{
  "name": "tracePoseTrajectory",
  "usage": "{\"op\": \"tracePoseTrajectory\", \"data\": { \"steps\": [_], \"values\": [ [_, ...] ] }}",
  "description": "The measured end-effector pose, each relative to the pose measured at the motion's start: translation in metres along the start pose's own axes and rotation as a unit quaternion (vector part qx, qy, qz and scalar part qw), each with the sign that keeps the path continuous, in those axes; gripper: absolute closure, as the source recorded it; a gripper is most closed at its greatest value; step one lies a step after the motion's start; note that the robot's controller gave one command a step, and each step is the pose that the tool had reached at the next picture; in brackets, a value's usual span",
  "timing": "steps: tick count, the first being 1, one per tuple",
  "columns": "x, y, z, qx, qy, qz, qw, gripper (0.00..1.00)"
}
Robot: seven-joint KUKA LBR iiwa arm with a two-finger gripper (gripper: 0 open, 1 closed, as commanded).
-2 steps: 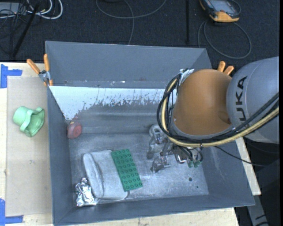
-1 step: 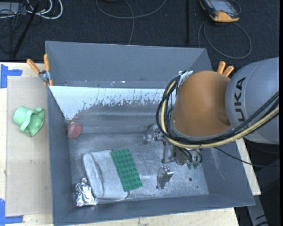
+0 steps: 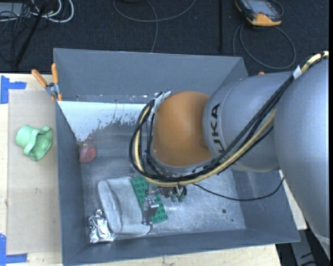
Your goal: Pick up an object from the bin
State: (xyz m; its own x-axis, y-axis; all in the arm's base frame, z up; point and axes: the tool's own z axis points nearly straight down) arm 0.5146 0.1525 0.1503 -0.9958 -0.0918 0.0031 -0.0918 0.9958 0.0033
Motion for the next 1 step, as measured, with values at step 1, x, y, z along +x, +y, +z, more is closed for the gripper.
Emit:
{"op": "tracePoseTrajectory", "data": {
  "steps": [1],
  "values": [
    [-0.015,-0.0456,0.0788,0.0,-0.0003,-0.029,0.9996,0.0]
  ]
}}
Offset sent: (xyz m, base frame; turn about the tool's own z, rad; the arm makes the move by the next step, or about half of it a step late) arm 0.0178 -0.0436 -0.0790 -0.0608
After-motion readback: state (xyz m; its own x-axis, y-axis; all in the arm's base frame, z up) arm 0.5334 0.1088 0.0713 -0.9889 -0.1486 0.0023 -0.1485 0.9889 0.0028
